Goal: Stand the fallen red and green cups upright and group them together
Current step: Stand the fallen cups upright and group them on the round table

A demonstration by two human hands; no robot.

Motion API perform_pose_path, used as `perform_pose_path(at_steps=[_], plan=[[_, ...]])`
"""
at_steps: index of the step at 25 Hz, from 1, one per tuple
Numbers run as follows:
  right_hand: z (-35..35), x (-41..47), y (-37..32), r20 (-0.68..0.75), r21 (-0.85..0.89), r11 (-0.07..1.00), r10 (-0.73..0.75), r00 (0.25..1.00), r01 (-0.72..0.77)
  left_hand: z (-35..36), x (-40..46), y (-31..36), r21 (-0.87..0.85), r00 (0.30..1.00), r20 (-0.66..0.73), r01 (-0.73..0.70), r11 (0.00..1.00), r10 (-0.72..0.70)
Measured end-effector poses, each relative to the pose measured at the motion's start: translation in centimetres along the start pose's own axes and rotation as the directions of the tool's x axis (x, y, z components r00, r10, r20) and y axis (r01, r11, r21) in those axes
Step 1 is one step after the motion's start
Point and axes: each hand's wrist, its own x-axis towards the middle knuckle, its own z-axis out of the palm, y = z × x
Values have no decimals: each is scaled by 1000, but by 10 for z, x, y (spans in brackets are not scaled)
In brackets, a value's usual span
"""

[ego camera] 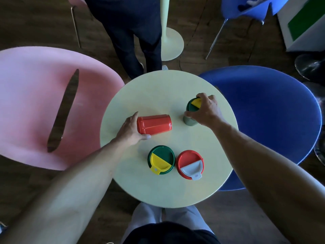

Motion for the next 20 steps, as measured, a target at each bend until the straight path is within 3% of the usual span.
perform_pose_path(at_steps=[7,15,18,20], plan=[[14,-46,2,75,-55,980,-188,979,193,0,2,1,6,999,35,-7,1000,7],[32,-62,10,133,-103,959,-251,959,265,3,-2,-1,-45,999,11,31,999,-30],[33,-64,12,150,-42,961,-264,953,273,0,-6,0,-64,999,-20,31,997,-32],[31,-65,14,84,40,964,-264,961,262,-2,-9,5,-75,999,-47,22,997,-25]])
